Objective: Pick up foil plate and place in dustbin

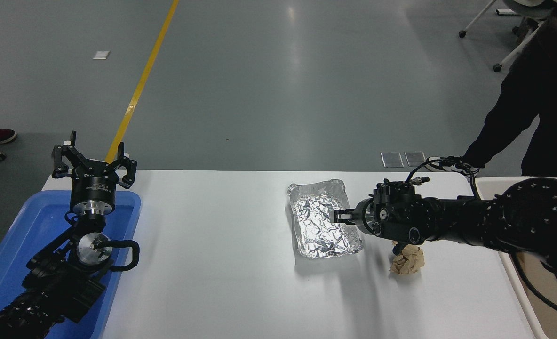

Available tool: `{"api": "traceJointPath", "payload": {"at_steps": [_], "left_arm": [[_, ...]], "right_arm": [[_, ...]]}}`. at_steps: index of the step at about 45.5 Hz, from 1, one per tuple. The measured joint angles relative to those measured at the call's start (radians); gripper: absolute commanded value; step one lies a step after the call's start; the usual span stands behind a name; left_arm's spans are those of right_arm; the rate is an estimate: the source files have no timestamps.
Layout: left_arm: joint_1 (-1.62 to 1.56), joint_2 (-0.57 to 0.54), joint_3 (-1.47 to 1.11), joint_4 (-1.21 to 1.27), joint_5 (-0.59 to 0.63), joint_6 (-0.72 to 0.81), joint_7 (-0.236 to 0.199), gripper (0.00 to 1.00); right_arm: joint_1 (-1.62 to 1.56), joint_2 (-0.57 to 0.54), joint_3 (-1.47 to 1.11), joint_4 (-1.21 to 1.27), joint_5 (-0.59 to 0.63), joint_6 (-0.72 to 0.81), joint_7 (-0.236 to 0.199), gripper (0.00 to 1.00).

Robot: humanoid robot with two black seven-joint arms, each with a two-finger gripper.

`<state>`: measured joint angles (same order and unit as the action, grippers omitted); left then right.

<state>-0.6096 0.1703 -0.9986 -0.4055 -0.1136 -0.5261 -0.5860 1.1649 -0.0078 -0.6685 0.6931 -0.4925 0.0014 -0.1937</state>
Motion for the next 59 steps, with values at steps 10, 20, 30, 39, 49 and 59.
{"api": "traceJointPath", "payload": {"at_steps": [10, 20, 30, 39, 49, 59], "left_arm": [[-0.001, 0.0, 0.0, 0.0, 0.0, 0.0, 0.0, 0.99], [-0.001, 0.0, 0.0, 0.0, 0.0, 0.0, 0.0, 0.99], [-0.001, 0.0, 0.0, 0.0, 0.0, 0.0, 0.0, 0.99], [-0.001, 0.0, 0.0, 0.0, 0.0, 0.0, 0.0, 0.99], [-0.001, 0.001, 0.0, 0.0, 0.0, 0.0, 0.0, 0.99], [0.0, 0.001, 0.0, 0.0, 0.0, 0.0, 0.0, 0.99]], "right_arm": [[-0.041, 0.005, 0.026, -0.029, -0.012, -0.03, 0.0, 0.47], [-0.077, 0.007, 0.058, -0.05, -0.028, -0.048, 0.0, 0.32], [-0.095, 0.007, 0.071, -0.057, -0.038, -0.055, 0.0, 0.0], [-0.097, 0.008, 0.078, -0.056, -0.039, -0.056, 0.001, 0.0], [-0.042, -0.001, 0.068, -0.007, -0.037, -0.053, 0.0, 0.0], [0.115, -0.104, -0.017, 0.154, -0.024, -0.055, -0.005, 0.0]]}}
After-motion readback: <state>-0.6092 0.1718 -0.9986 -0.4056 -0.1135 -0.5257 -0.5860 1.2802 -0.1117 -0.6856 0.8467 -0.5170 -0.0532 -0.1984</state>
